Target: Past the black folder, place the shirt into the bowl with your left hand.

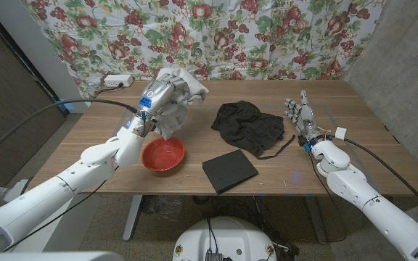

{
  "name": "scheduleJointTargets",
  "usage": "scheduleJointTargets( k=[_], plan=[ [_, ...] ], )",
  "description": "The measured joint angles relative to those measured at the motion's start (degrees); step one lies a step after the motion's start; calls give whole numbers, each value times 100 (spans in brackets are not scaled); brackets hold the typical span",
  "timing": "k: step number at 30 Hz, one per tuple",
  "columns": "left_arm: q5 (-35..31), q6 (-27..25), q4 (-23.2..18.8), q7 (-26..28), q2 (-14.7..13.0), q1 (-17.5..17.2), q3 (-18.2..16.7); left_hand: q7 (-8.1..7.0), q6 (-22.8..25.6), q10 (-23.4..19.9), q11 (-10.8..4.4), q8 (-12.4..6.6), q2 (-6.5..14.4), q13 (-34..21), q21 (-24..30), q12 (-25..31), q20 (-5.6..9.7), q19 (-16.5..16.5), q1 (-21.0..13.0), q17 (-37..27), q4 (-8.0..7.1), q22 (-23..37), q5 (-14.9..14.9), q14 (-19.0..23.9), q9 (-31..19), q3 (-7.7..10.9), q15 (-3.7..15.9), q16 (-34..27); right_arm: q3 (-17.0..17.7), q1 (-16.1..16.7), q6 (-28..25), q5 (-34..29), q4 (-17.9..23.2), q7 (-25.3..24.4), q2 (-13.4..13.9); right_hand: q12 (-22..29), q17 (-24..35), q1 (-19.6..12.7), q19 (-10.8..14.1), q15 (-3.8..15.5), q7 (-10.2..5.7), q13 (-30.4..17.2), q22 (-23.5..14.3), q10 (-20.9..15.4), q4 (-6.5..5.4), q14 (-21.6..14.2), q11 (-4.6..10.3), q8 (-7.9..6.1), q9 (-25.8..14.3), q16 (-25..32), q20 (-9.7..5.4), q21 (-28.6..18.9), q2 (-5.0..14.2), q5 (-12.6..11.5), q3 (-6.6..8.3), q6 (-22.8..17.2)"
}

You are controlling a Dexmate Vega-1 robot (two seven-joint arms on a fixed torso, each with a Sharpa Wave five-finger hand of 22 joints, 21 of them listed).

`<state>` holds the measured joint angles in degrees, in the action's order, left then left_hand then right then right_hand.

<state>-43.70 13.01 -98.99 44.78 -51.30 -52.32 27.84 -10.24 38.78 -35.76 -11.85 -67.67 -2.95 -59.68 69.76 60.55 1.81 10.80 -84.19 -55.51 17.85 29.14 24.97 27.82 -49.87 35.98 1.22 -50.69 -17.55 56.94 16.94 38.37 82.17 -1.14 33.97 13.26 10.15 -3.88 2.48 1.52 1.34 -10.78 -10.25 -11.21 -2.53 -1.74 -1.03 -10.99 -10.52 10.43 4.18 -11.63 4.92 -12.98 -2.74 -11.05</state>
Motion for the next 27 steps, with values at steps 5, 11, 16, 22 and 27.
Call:
scheduleJointTargets(
  k=[5,11,16,22,27],
  plan=[
    [-9,71,-12,-18,-5,-37,-9,0,0,-25,-20,0,-2,-11,-2,-5,0,0,2,-29,0,53,0,0,0,0,0,0,0,0,-14,-4,19,-7,17,0,0,0,0,0,0,0,0,0,0,0,0,0,0,0,0,0,0,0,0,0],
    [-36,160,-35,-43,-23,-67,-11,0,0,-33,-15,0,-13,-15,23,-12,-1,0,13,-95,0,65,0,0,0,0,0,0,7,2,-33,-7,33,-10,35,0,0,0,0,0,0,0,0,0,0,0,0,0,0,0,0,0,0,0,0,0],
    [-50,211,-53,-67,-42,-92,-23,0,-1,-32,-15,0,-13,-15,24,-12,-2,-2,13,-142,0,90,-1,0,0,0,0,1,13,2,-34,-8,35,-11,43,0,0,0,0,0,0,0,0,0,0,0,0,0,0,0,0,0,0,0,0,0],
    [-70,296,-57,-107,-68,-112,-36,24,23,-32,-13,57,-11,140,-346,70,-15,28,11,-144,-215,600,318,0,-17,-215,0,-2,13,0,-34,-13,35,-11,43,0,0,0,0,0,0,0,0,0,0,0,0,0,0,0,0,0,0,0,0,0],
    [-73,336,-63,-125,-82,-127,-52,23,22,-31,-13,57,-11,128,-352,73,-12,31,11,-148,-215,632,323,0,-13,-215,0,-2,13,-26,-31,-21,27,-12,32,0,0,0,0,0,0,0,0,0,0,0,0,0,0,0,0,0,0,0,0,0]
  ],
)
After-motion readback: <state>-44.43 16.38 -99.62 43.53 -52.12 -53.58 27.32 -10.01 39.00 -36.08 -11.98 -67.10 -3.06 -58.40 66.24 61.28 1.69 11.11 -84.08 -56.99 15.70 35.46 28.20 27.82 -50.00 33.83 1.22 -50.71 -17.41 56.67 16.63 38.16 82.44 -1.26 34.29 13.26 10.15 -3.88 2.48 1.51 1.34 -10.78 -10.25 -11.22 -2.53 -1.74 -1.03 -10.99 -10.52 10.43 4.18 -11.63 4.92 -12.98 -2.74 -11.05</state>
